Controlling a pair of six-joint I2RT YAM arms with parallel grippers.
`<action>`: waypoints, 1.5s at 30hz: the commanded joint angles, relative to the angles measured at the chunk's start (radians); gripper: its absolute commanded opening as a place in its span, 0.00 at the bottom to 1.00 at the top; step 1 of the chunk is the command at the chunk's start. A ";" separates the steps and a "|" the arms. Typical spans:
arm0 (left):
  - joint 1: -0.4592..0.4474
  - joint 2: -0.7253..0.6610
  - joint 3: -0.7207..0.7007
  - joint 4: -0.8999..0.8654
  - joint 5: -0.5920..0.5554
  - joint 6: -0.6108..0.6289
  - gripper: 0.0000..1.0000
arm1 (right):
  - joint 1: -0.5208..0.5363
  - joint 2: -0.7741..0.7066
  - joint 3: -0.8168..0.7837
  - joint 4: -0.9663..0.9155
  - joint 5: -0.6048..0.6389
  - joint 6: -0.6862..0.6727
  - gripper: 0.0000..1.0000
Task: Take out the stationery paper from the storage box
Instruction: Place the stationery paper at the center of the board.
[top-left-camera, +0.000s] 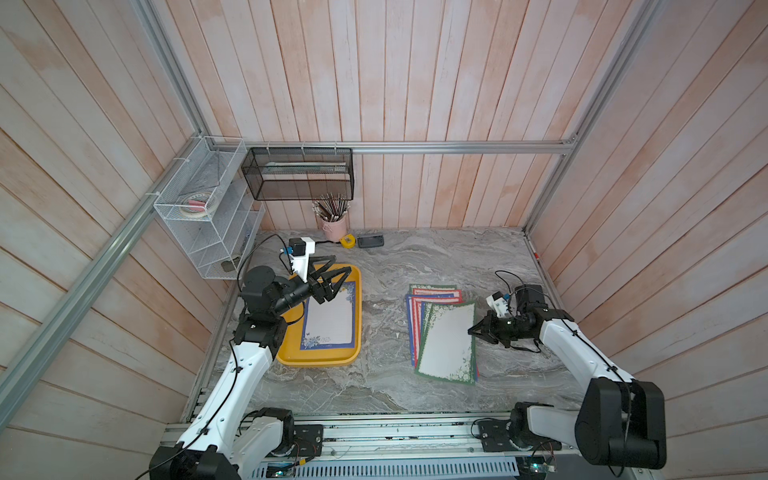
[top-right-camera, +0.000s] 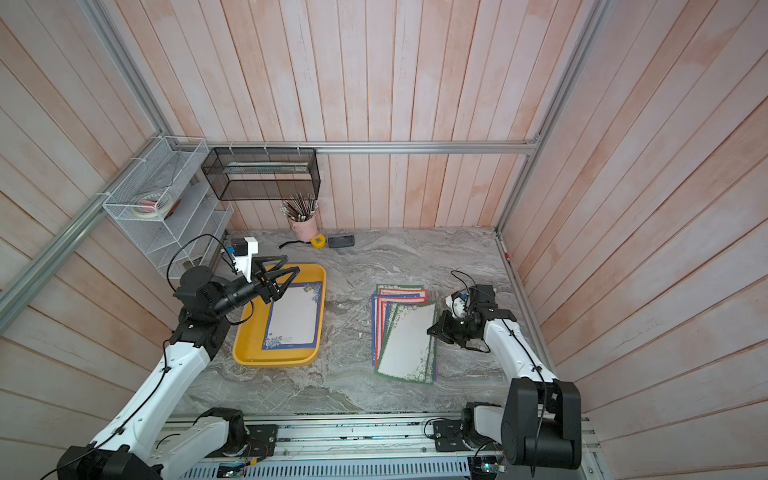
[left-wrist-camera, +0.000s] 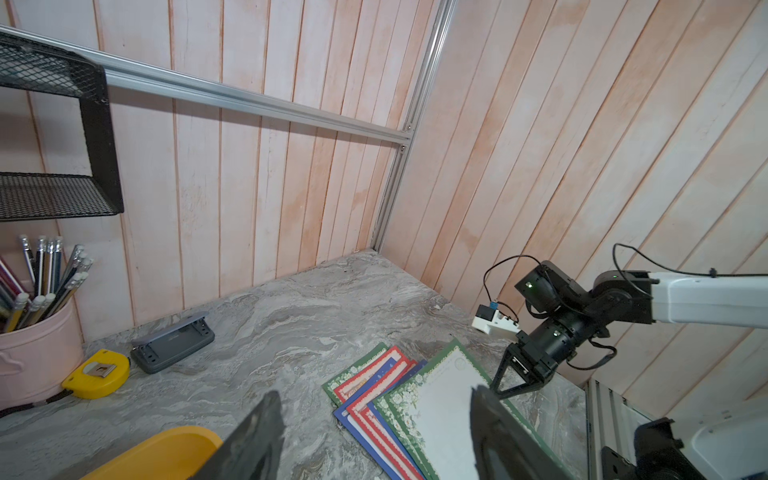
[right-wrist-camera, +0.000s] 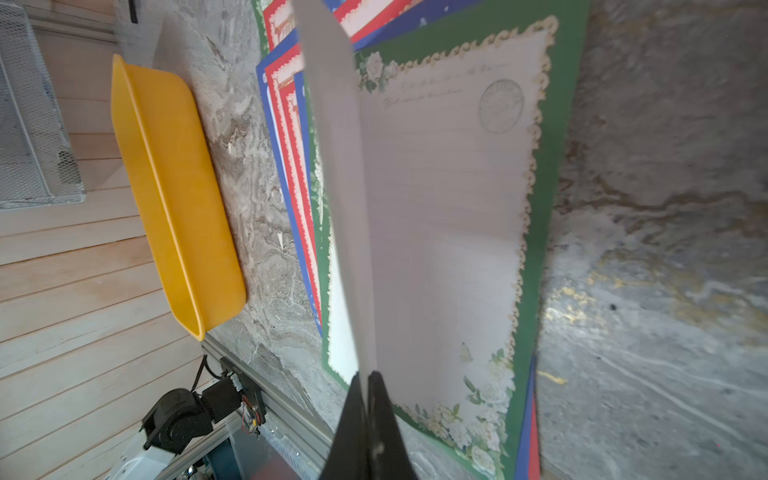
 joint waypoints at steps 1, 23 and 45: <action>-0.002 -0.010 -0.019 -0.037 -0.068 0.040 0.72 | -0.006 0.019 0.016 -0.027 0.084 -0.020 0.03; 0.002 0.127 0.036 -0.282 -0.361 0.116 0.72 | -0.014 -0.005 0.115 -0.019 0.394 0.036 0.56; 0.118 0.434 0.179 -0.555 -0.545 0.057 0.72 | 0.640 0.258 0.605 0.163 0.589 0.187 0.58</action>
